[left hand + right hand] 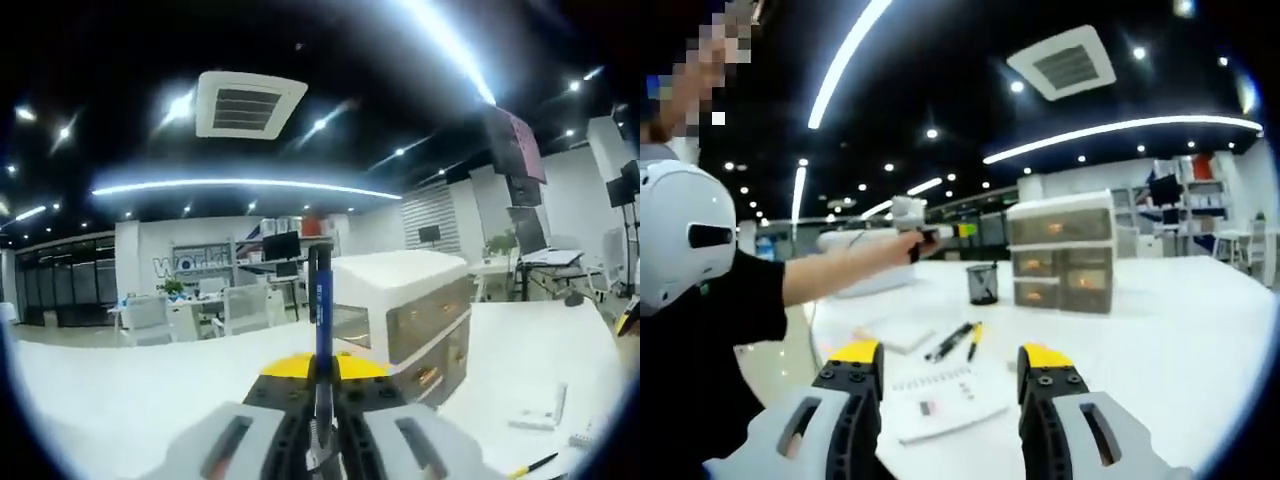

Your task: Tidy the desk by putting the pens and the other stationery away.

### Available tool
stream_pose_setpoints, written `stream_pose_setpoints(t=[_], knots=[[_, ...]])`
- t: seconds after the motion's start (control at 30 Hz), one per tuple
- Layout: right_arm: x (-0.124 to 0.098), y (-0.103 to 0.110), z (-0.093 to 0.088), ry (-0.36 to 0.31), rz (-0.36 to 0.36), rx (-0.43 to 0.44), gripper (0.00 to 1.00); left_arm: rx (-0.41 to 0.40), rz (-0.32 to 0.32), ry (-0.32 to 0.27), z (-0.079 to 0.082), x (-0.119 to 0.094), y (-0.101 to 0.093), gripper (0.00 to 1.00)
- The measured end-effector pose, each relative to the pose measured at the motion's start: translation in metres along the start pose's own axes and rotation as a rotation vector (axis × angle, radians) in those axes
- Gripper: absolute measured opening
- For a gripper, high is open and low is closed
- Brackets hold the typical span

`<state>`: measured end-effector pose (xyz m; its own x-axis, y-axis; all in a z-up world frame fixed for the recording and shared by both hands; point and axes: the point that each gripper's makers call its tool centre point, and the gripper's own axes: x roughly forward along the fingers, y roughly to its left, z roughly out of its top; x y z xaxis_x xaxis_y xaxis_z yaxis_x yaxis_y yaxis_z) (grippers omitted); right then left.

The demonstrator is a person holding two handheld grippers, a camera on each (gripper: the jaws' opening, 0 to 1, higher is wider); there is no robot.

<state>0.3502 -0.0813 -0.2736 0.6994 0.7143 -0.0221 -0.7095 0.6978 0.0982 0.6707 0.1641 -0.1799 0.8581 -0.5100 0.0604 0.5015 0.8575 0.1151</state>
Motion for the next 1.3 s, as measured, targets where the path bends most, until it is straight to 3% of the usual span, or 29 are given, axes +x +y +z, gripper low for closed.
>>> stream_pose_setpoints(t=[0.4,1.0,1.07,1.13,1.3], knots=[[0.001,0.001,0.001,-0.003,0.002,0.007,0.51,-0.059,0.078,0.013,-0.009,0.017,0.032,0.07],[0.001,0.004,0.001,-0.006,0.004,0.006,0.5,-0.051,0.065,0.056,-0.03,0.017,0.026,0.07],[0.002,0.005,0.002,-0.006,0.007,0.007,0.5,-0.056,0.058,0.055,-0.031,0.015,0.025,0.11],[0.003,0.006,0.001,-0.006,0.01,0.007,0.5,-0.06,0.065,0.057,-0.031,0.014,0.026,0.22],[0.005,0.009,0.002,-0.007,0.019,0.008,0.5,-0.07,0.072,0.055,-0.029,0.007,0.03,0.28]])
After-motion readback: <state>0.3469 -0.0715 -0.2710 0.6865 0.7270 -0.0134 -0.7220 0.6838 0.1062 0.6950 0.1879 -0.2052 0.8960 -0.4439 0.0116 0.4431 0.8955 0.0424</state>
